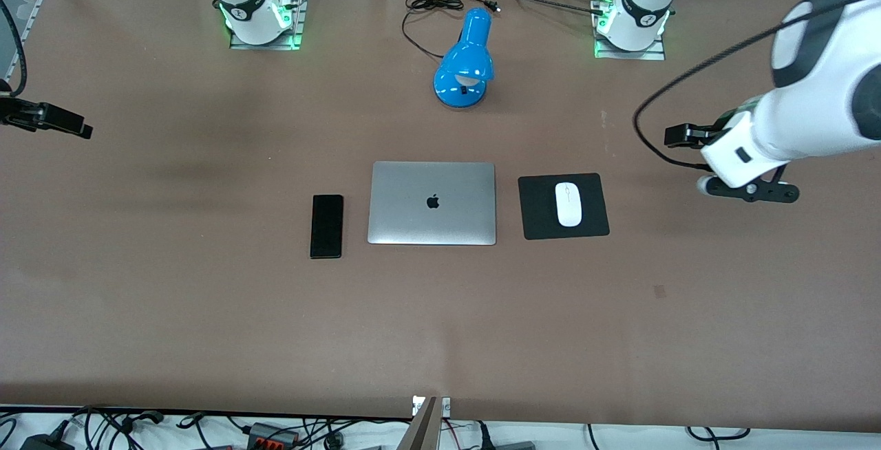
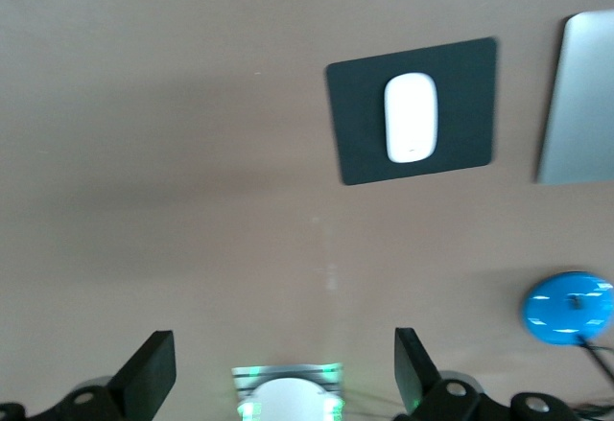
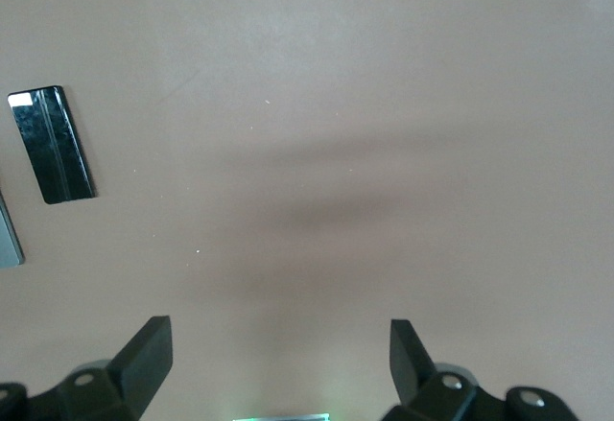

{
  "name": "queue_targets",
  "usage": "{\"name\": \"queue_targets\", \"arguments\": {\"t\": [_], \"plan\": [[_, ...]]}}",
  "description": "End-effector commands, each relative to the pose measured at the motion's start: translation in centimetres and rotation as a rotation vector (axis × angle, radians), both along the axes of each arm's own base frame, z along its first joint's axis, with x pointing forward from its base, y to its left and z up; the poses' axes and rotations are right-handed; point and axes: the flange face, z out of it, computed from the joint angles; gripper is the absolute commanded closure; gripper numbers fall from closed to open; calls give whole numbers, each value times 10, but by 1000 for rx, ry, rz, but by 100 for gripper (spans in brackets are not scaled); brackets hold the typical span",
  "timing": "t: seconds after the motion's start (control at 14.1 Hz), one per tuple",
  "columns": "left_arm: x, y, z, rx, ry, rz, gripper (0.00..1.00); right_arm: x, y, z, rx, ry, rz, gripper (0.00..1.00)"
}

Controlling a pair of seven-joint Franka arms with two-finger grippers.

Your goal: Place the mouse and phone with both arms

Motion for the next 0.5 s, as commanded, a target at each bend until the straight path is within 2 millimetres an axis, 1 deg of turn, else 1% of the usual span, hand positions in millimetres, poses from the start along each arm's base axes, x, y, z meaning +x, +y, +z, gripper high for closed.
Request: {"name": "queue_targets", "arguments": {"t": [0.0,0.07,0.14,0.21,0.28,0.35,0.43], "plan": [[-6,37,14,-87,-17,115,0,2,1,24,-28,-37,24,0],[-13,41,22,-73,-74,122,0,7,-3,34,-34,-84,23,0],[-24,45,42,-48,-175,121,0,10,-3,40,-35,-111,30,0],[-35,54,60,10,-296,110,0,8,0,44,-19,-118,23,0],[-45,58,66,30,-390,100,0,2,8,50,-3,-104,27,0],[-55,58,59,28,-396,101,0,3,11,48,-3,-100,39,0],[-56,58,56,32,-389,96,0,5,17,46,-6,-98,53,0]]}}
